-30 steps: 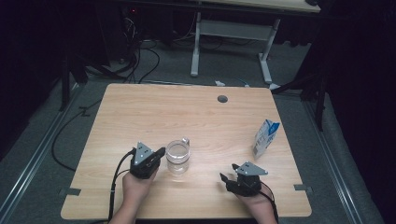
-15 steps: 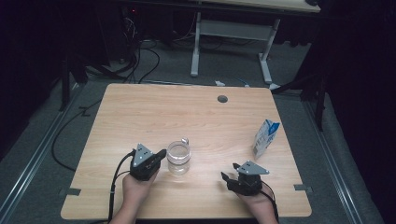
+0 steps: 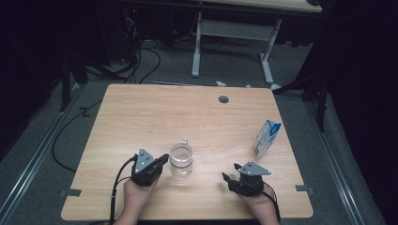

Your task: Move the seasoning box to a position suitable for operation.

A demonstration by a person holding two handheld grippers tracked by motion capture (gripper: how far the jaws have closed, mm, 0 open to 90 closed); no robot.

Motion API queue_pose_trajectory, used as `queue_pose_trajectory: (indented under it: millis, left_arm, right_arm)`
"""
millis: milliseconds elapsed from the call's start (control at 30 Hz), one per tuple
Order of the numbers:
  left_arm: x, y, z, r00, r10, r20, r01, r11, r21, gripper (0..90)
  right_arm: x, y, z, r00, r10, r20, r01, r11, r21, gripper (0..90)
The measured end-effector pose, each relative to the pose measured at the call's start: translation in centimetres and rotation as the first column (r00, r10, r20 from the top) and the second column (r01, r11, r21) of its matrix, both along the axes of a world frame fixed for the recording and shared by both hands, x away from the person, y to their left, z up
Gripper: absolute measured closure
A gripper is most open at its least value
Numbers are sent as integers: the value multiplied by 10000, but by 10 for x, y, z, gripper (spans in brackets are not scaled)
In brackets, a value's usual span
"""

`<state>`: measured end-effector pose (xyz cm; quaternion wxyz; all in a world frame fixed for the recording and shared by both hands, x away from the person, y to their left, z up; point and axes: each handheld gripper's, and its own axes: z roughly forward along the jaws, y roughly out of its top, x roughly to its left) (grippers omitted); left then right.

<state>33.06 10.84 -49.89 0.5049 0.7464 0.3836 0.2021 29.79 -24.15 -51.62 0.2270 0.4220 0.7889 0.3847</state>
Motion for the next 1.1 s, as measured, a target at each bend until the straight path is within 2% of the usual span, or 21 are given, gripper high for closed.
queue_pose_trajectory:
  millis: [133,267,467,700,833,1100]
  left_arm:
    - [-3,0,1,10000,-72,-28,72,9999,-122,900]
    - [-2,0,3,9999,135,89,-134,9999,-58,900]
    - [11,1,1,9993,382,-9,-382,9991,-161,891]
    - [21,-3,-4,9997,229,-106,-230,9996,-148,900]
    - [19,-6,-3,9999,105,28,-104,9999,-86,900]
    - [11,-6,-2,10000,-26,-13,26,9999,-149,900]
  right_arm:
    - [0,1,1,10000,26,38,-26,10000,-28,396]
    - [-1,1,2,10000,13,61,-13,10000,-21,397]
    - [-1,1,2,10000,12,63,-12,10000,-46,397]
    - [0,0,1,10000,14,62,-13,10000,-45,398]
    - [0,0,1,10000,-12,75,12,10000,-22,399]
    - [-1,0,2,10000,-13,94,14,10000,-49,400]
